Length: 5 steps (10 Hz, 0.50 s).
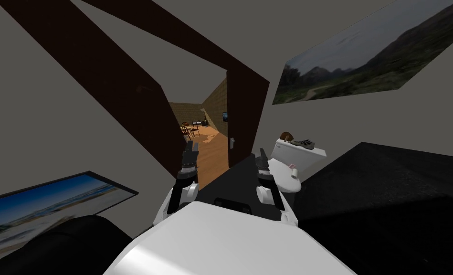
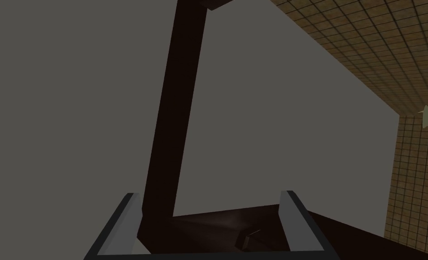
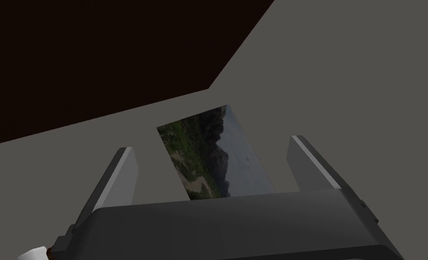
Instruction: Push the door open
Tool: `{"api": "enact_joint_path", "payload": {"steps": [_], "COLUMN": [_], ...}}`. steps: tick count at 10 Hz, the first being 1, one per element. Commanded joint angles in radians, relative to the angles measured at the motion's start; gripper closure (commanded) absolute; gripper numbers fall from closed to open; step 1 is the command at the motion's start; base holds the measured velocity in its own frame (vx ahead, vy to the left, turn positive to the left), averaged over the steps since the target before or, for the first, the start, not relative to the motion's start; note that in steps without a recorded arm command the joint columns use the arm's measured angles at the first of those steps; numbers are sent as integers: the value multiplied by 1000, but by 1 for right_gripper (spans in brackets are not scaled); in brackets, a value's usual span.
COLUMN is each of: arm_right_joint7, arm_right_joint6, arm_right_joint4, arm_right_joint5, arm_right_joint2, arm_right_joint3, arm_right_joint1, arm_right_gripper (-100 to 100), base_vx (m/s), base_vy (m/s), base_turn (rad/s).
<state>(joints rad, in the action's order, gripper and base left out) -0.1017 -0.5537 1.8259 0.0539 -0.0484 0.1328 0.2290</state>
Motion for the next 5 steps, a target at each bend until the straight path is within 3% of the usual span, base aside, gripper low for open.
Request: {"api": "enact_joint_path", "payload": {"steps": [1,2,3,5], "arm_right_joint7": [5,9,9,16], "arm_right_joint6": [1,4,4,8], "arm_right_joint4": [-50,-80,-95,-167], "arm_right_joint5": [6,11,11,19], "arm_right_joint2": [-4,-6,-6,-10], "arm_right_joint3": [3,8,8,19], "arm_right_joint1": [-34,-59,-59,-110], "arm_right_gripper": [-100,-100,-100,-100], "base_vx": [51,72,52,50], "base_vy": [-54,-95,-69,-64], "base_turn": [66,137,50,104]}}
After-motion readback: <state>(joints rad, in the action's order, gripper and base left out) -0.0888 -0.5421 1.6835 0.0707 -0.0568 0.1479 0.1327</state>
